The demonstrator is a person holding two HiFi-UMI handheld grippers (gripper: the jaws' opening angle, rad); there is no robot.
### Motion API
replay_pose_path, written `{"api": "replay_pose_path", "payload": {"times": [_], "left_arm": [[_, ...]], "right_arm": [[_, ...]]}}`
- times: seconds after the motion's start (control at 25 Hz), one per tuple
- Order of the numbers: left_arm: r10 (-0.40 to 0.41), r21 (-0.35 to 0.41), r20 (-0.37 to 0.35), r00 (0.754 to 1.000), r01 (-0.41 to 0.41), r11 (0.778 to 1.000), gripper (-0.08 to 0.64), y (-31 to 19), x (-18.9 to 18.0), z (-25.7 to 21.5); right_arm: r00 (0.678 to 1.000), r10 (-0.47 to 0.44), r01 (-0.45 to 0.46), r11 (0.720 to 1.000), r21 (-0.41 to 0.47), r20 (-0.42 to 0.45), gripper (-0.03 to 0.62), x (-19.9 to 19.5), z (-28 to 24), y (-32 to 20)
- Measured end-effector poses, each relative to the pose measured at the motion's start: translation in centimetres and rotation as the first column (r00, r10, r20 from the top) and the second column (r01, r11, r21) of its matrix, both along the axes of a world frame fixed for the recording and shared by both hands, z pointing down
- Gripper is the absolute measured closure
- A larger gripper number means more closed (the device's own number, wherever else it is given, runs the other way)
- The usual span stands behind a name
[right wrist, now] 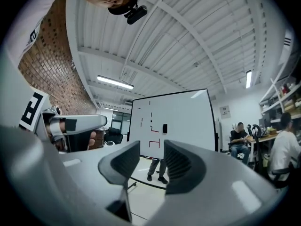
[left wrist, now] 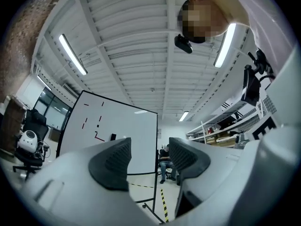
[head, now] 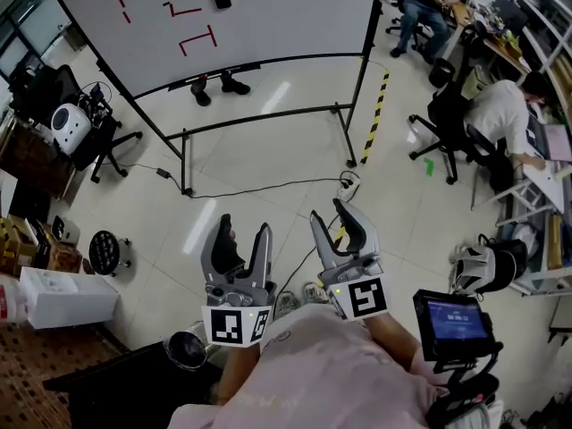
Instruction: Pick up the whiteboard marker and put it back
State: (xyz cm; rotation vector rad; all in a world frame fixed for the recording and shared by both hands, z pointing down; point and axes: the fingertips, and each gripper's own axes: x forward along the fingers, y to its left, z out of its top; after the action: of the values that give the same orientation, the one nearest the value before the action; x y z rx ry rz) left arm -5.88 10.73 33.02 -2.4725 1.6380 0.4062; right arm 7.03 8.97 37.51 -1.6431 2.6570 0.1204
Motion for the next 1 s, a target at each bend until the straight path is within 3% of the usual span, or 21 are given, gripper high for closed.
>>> {"api": "replay_pose_path", "payload": {"times": [0.12, 0.24, 0.32, 0.44, 0.6, 0.76, 1.0], "left_arm": [[0.087, 0.055, 0.023, 0.996, -0.089, 0.995, 0.344, 1.9, 0.6, -0.5], [0.119, 0.062, 0.014, 0.993, -0.120, 0.991, 0.344, 2.5, 1.0, -0.6], [0.126, 0.060, 0.019, 0.992, -0.127, 0.990, 0.344, 2.4, 1.0, -0.9], [0.177, 0.081, 0.065, 0.982, -0.182, 0.980, 0.344, 3.0, 1.7, -1.6], [0.246, 0.111, 0.117, 0.962, -0.259, 0.960, 0.344, 4.6, 4.2, -2.0], [0.254, 0.097, 0.136, 0.958, -0.268, 0.959, 0.344, 5.3, 4.9, -1.7], [0.209, 0.083, 0.114, 0.971, -0.219, 0.972, 0.344, 5.4, 3.3, -1.8]], "right_arm": [[0.998, -0.044, 0.046, 0.999, 0.021, -0.053, 0.443, -2.0, 0.1, 0.8], [0.994, -0.078, 0.080, 0.996, 0.027, -0.077, 0.448, -3.2, 0.0, 1.9], [0.993, -0.086, 0.089, 0.996, 0.030, -0.074, 0.449, -3.8, -0.2, 2.0], [0.995, -0.083, 0.086, 0.995, 0.045, -0.053, 0.518, -4.3, -0.8, 2.4], [0.998, -0.059, 0.060, 0.997, 0.040, -0.025, 0.520, -3.6, -0.7, 2.9], [0.997, -0.077, 0.079, 0.994, 0.076, -0.027, 0.520, -3.6, -1.3, 3.6], [0.997, -0.081, 0.082, 0.994, 0.074, -0.014, 0.520, -3.9, -1.5, 3.9]]}}
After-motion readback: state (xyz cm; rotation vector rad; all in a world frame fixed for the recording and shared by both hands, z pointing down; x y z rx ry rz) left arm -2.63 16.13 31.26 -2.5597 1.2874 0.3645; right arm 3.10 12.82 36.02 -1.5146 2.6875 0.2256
